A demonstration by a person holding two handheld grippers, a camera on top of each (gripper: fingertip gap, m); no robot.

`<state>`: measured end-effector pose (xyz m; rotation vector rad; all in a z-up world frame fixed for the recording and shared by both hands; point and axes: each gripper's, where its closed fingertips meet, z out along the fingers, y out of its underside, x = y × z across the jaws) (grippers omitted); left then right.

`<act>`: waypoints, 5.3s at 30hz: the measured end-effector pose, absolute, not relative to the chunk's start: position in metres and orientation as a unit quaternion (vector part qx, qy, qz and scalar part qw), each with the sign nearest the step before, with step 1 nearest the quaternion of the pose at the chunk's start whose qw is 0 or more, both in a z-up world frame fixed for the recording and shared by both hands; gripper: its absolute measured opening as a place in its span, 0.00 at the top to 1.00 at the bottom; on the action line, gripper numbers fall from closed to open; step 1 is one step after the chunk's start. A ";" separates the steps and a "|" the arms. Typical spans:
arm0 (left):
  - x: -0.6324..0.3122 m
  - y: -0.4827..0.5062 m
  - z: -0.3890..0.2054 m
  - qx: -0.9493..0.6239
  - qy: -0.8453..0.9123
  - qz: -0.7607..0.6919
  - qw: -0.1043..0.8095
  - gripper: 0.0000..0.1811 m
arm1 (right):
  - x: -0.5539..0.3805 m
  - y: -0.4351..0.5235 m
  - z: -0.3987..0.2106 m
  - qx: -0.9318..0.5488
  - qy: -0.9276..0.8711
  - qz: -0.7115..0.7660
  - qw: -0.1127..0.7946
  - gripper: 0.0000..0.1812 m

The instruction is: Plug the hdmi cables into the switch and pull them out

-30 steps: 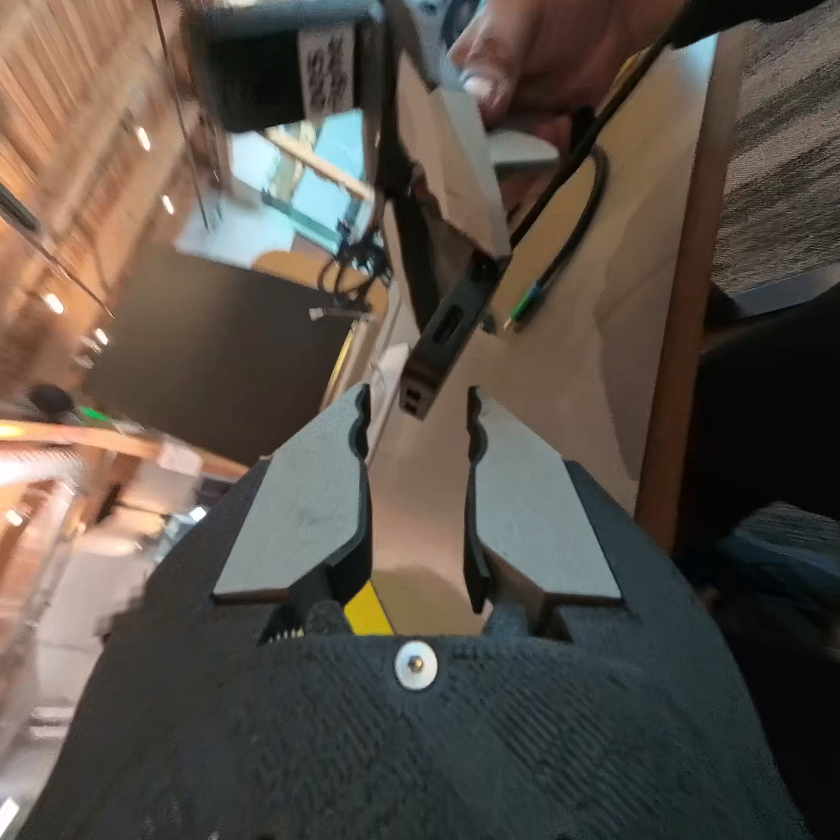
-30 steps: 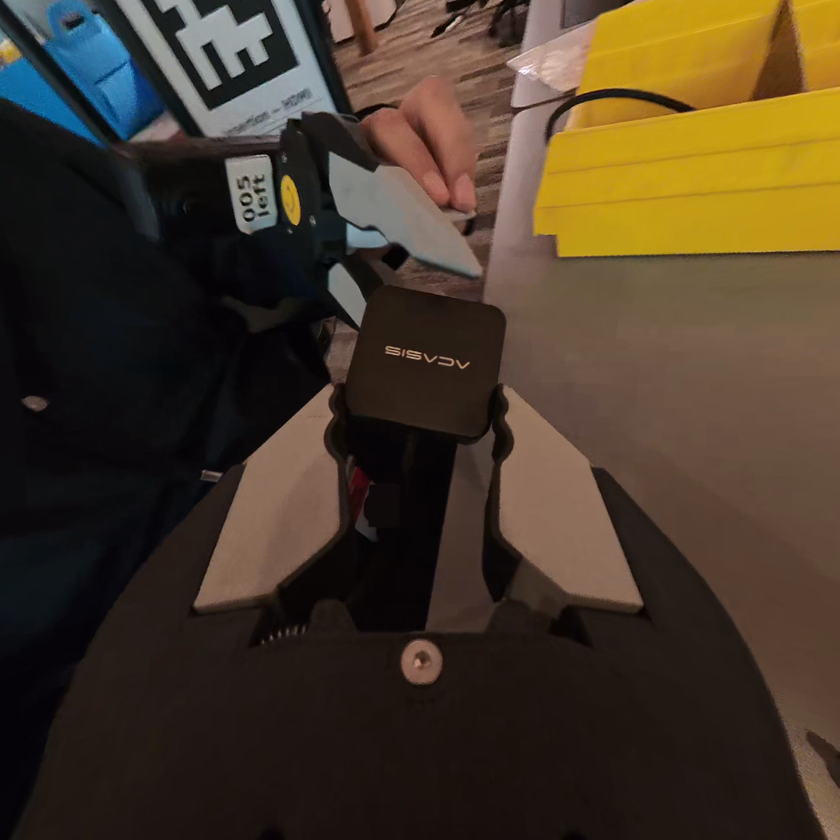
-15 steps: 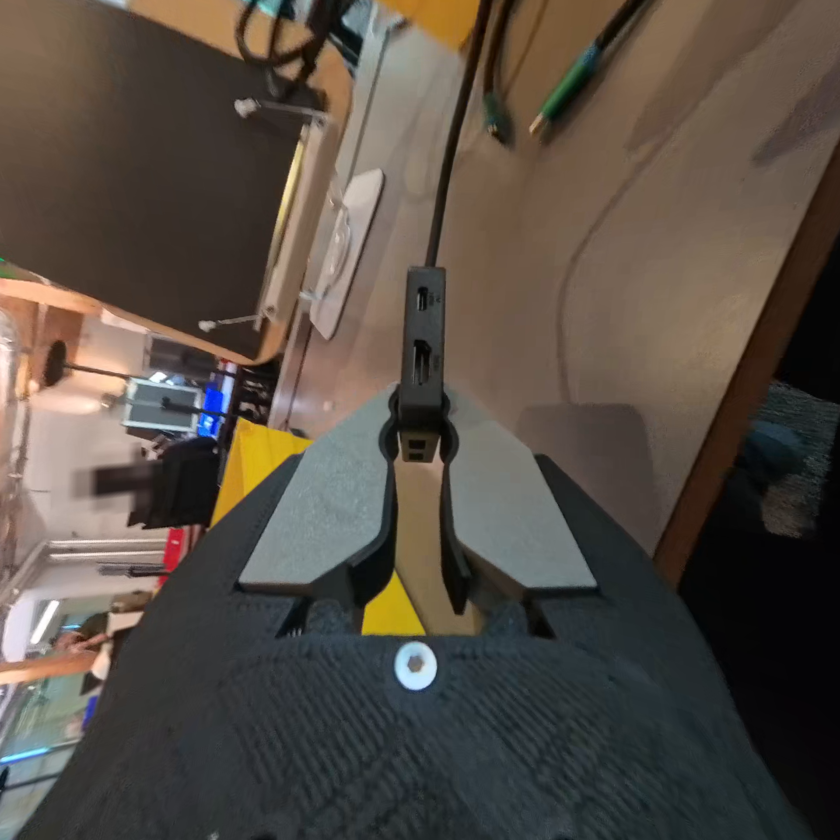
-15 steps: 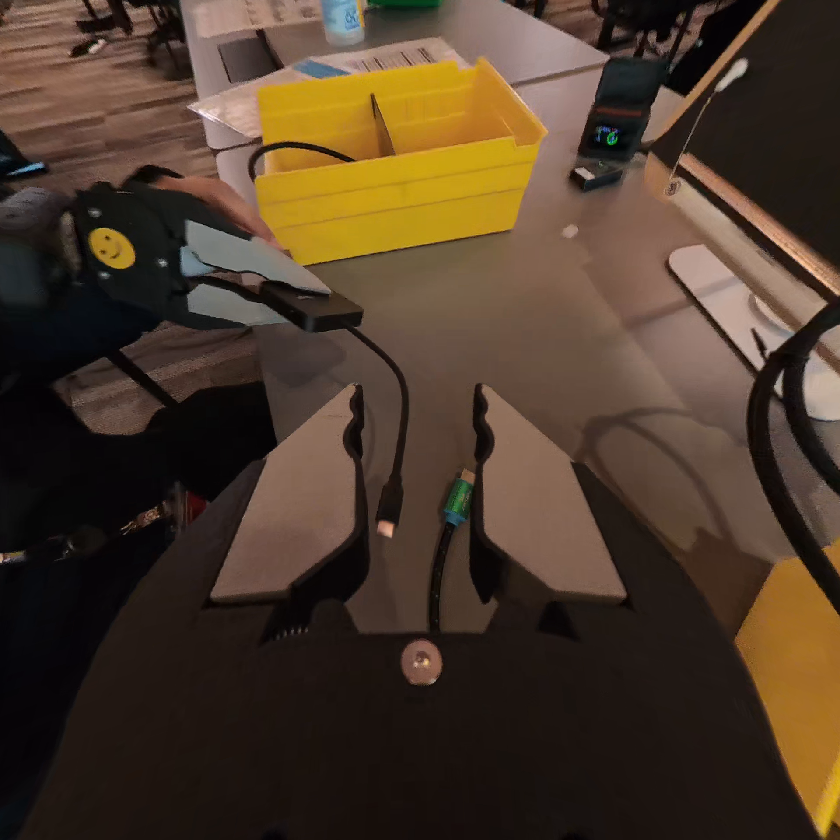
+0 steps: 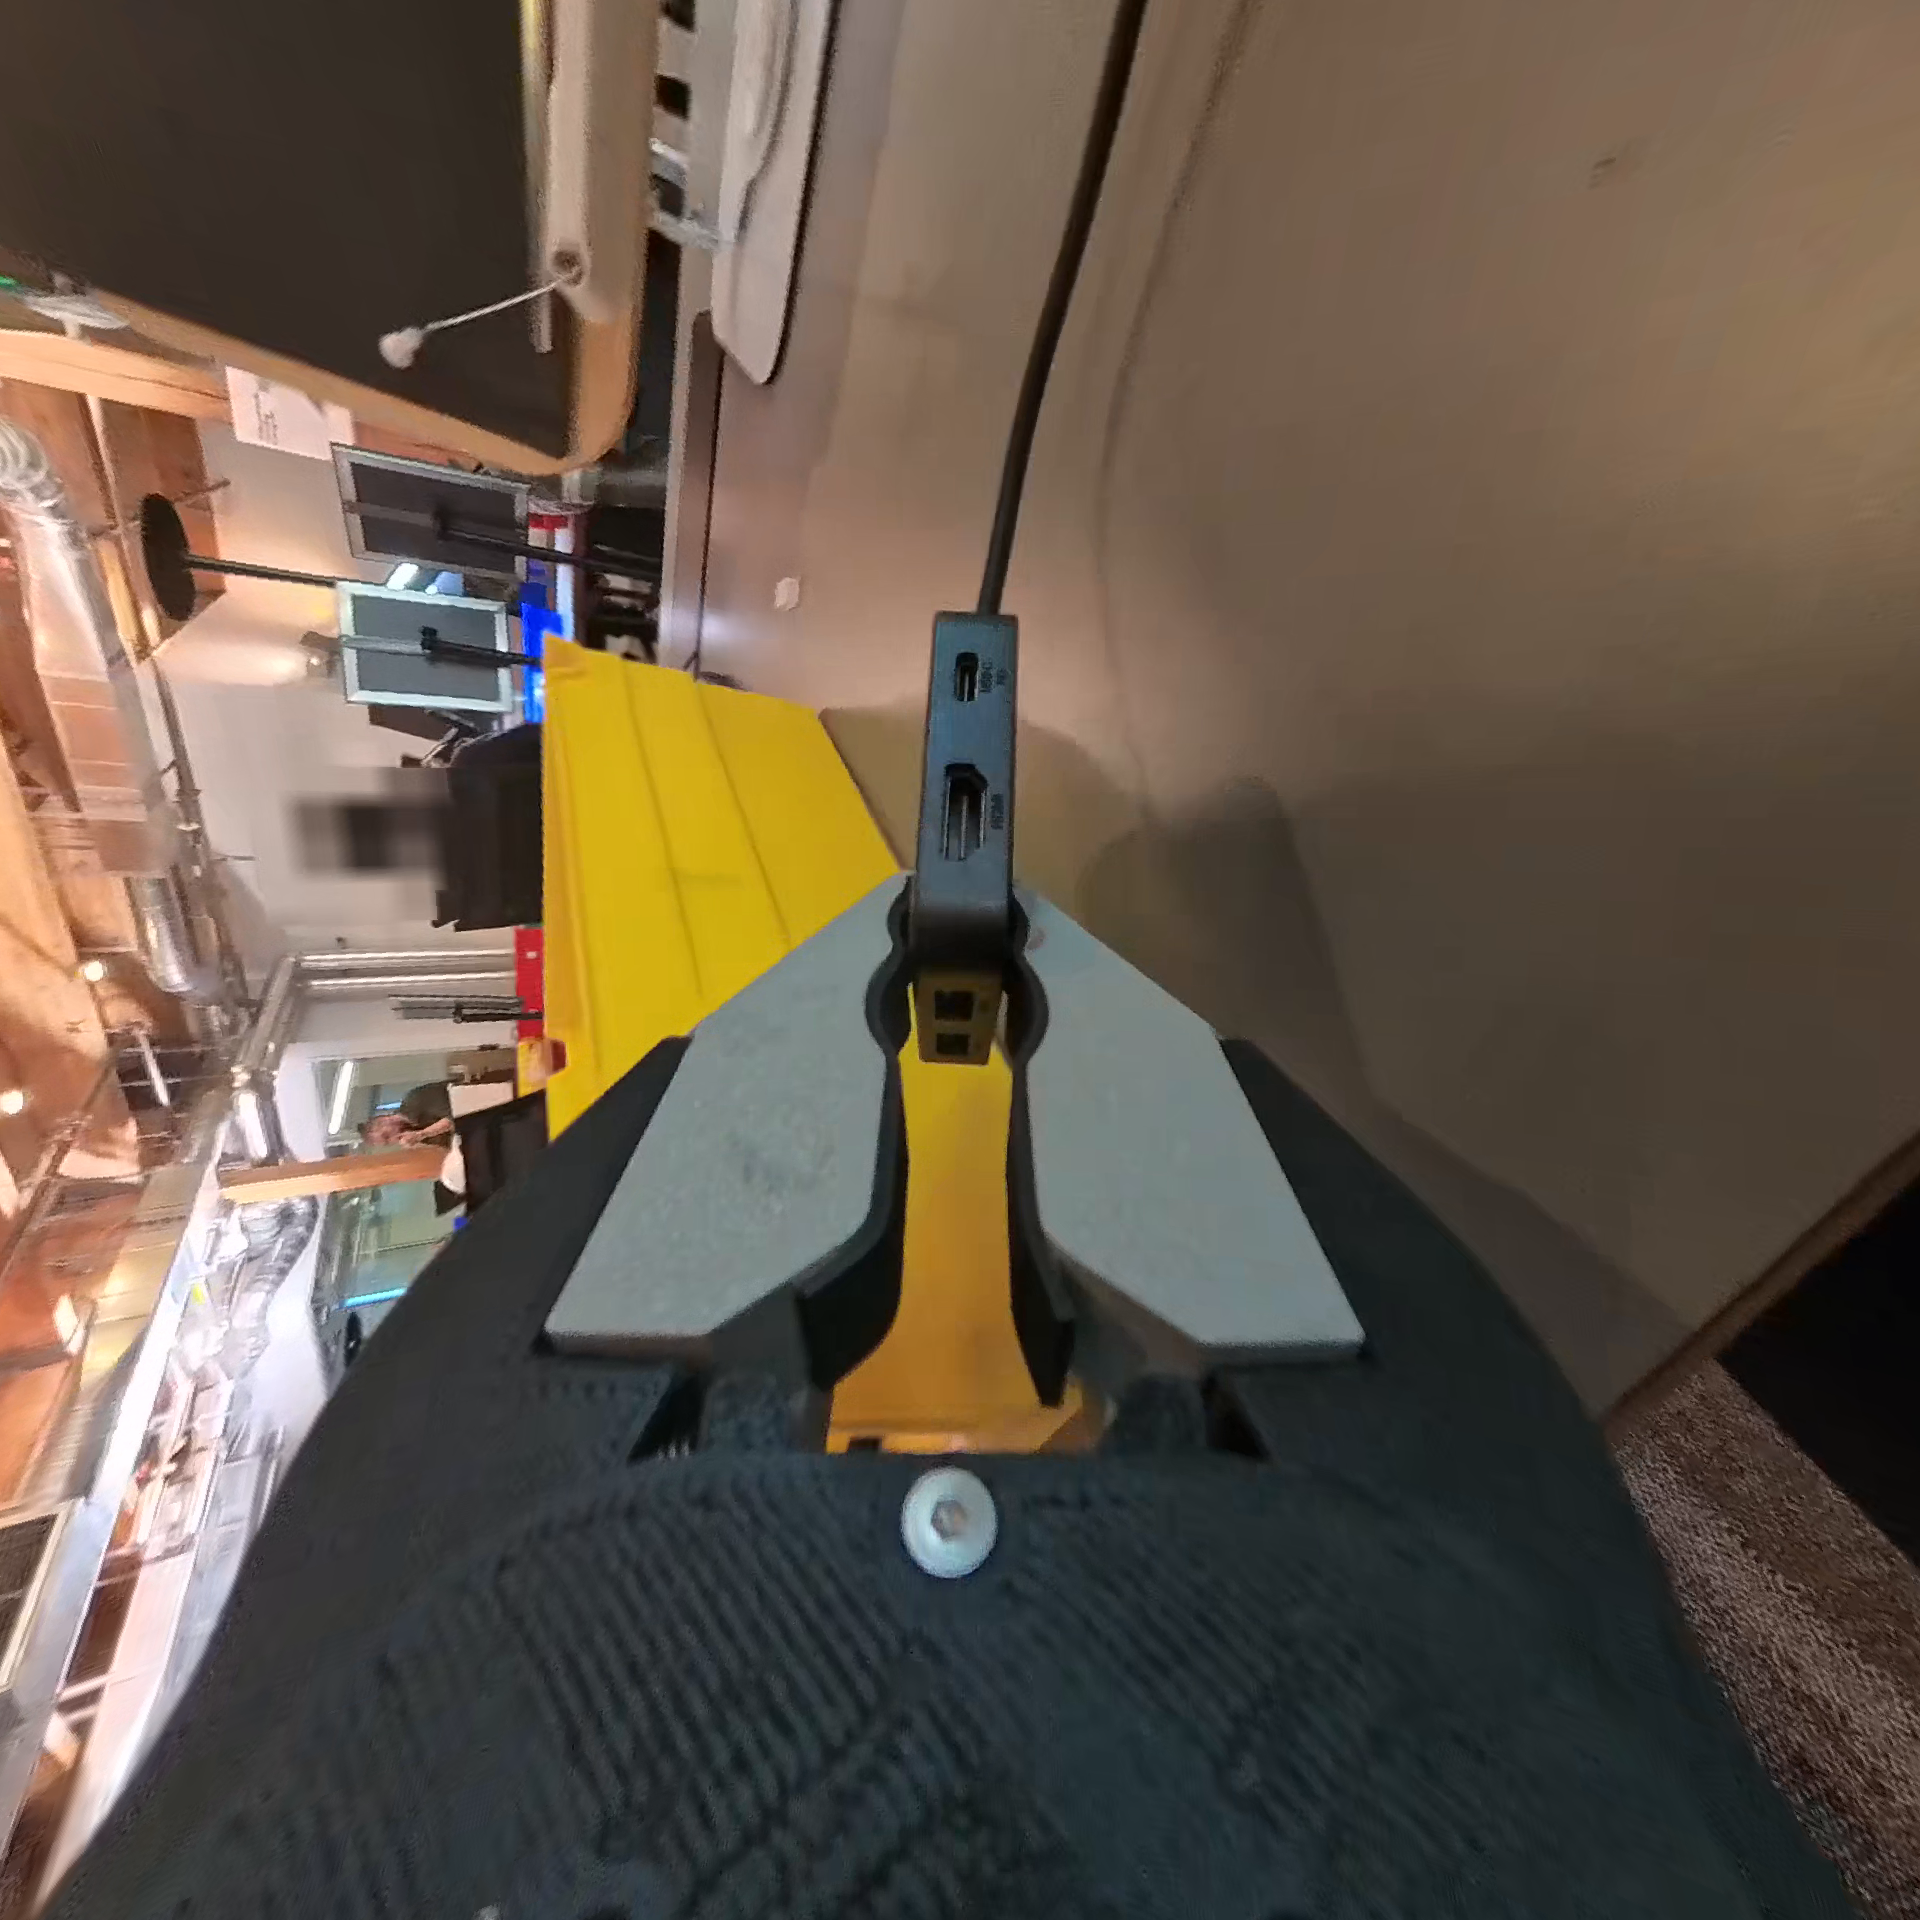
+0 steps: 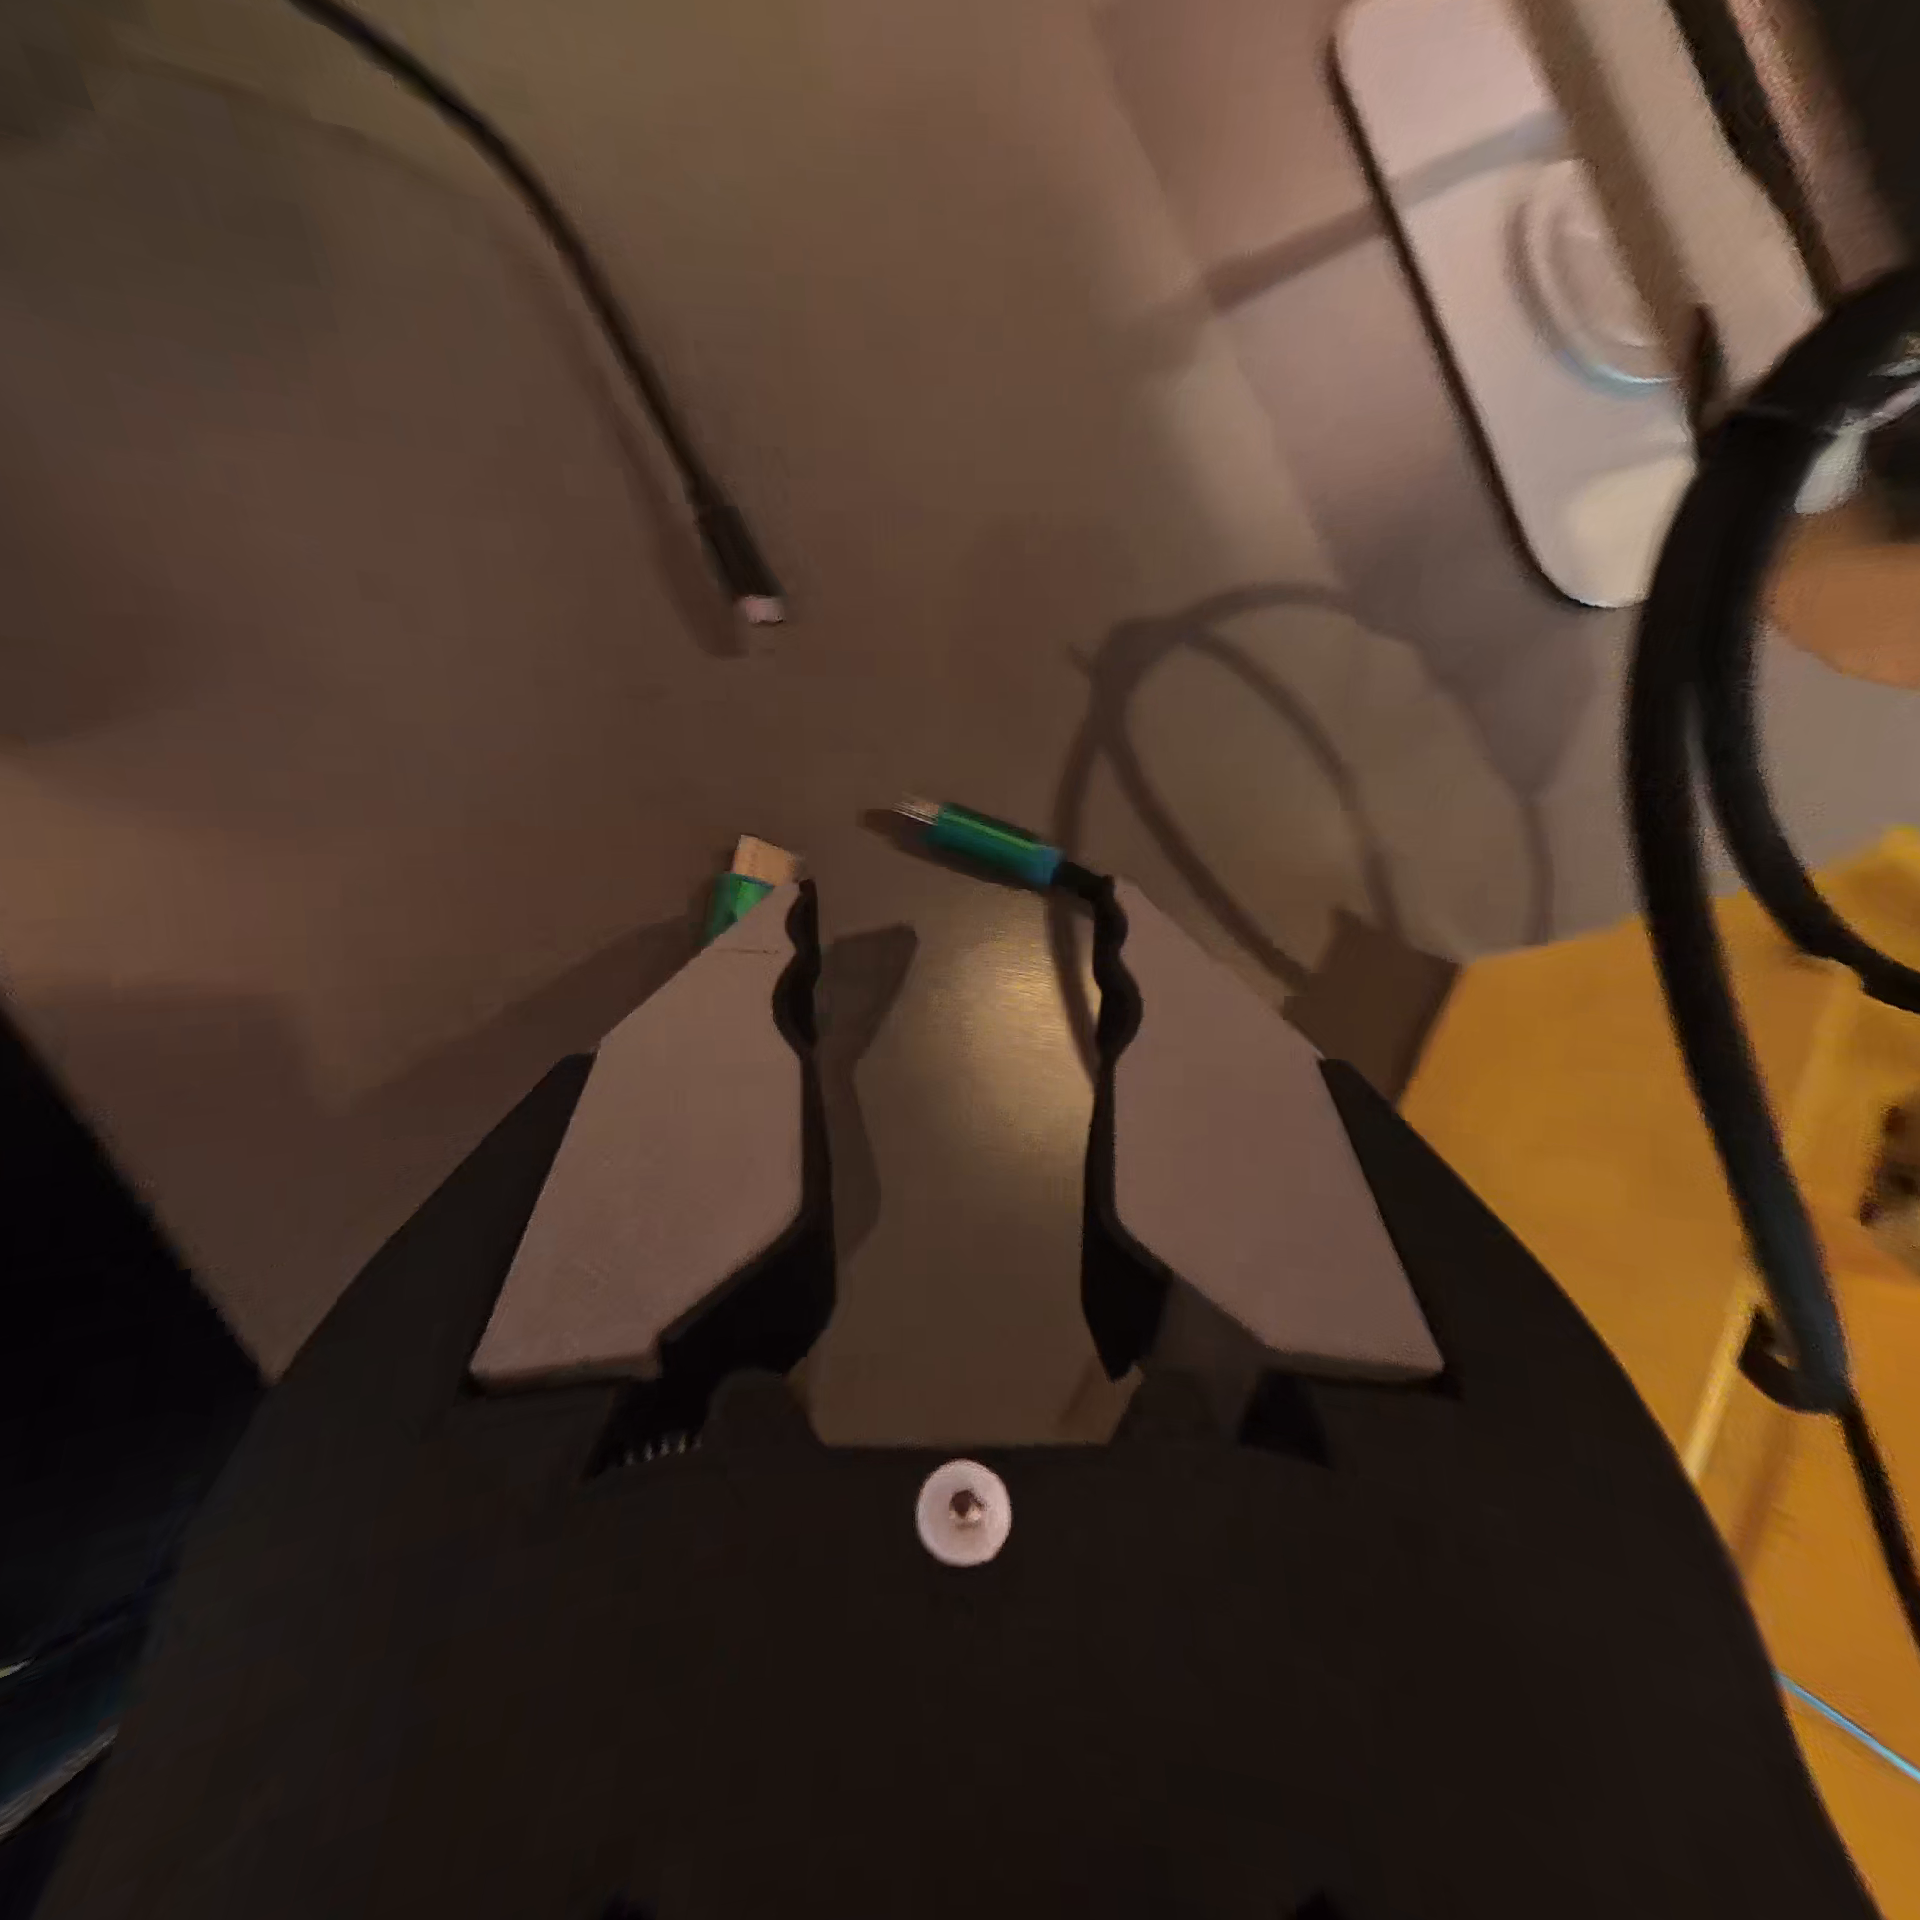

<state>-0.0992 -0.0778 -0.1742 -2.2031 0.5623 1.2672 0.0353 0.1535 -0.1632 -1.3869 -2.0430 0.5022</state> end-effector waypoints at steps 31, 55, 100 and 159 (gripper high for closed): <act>-0.094 -0.047 -0.199 -0.787 0.202 0.508 0.287 0.94 | 0.021 0.157 -0.212 -0.480 -0.783 0.311 0.244 0.87; -0.055 -0.062 -0.166 -0.835 0.177 0.390 0.345 0.71 | 0.045 0.138 -0.069 -0.408 -0.741 0.198 0.495 0.98; 0.037 -0.052 -0.082 -0.732 0.225 0.394 0.508 0.78 | 0.057 -0.017 -0.079 -0.137 -0.834 0.213 0.490 0.98; 0.043 -0.059 -0.029 -0.563 0.217 0.567 0.561 0.96 | 0.051 -0.072 -0.021 -0.329 -0.611 0.702 0.162 0.91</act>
